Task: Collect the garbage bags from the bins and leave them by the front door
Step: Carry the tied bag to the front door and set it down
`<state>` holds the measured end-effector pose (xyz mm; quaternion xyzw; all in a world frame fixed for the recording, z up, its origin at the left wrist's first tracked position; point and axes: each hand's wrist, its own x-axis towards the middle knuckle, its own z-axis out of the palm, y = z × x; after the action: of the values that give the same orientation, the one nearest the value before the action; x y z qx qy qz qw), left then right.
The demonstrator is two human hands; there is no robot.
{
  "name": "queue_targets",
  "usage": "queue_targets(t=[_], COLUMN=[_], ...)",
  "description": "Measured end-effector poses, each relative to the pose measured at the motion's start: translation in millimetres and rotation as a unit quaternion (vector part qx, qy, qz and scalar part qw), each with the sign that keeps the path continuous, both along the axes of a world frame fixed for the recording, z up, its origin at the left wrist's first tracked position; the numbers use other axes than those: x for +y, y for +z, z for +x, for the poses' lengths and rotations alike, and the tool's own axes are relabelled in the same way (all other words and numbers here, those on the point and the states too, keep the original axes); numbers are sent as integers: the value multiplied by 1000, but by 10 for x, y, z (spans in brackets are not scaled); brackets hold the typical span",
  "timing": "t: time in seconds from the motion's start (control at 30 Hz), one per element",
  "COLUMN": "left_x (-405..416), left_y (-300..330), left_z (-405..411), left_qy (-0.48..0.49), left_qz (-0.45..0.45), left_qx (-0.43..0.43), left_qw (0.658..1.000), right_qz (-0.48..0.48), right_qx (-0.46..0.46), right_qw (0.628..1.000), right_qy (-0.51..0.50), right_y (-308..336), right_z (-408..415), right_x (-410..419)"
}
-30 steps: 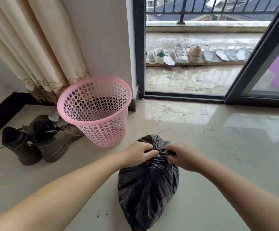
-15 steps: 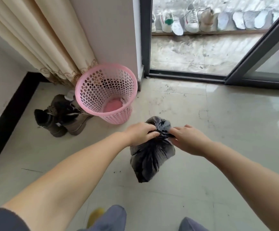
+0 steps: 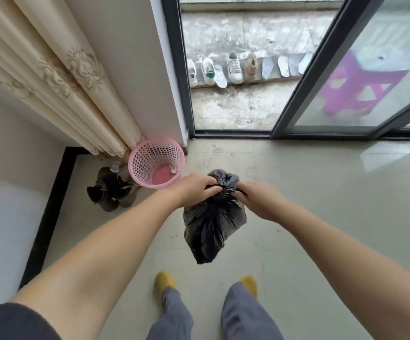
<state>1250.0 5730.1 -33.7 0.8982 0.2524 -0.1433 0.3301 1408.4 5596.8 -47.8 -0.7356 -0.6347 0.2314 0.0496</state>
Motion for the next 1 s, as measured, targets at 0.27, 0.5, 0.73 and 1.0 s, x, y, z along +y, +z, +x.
queue_targets(t=[0.27, 0.5, 0.73, 1.0], left_x=[-411, -912, -2149, -4158], left_y=[564, 853, 957, 1043], left_z=[201, 518, 785, 692], left_qy=[-143, -334, -523, -701], left_qz=[31, 47, 37, 46], left_qx=[3, -39, -35, 3], left_qw=[989, 940, 851, 711], right_qz=[-15, -13, -14, -4], right_qx=[13, 19, 30, 36], right_qw=[993, 949, 865, 729], right_qy=[-115, -313, -501, -684], right_y=[598, 949, 1031, 1023], right_z=[-153, -490, -1086, -2040], right_x=[-726, -1579, -2883, -4533])
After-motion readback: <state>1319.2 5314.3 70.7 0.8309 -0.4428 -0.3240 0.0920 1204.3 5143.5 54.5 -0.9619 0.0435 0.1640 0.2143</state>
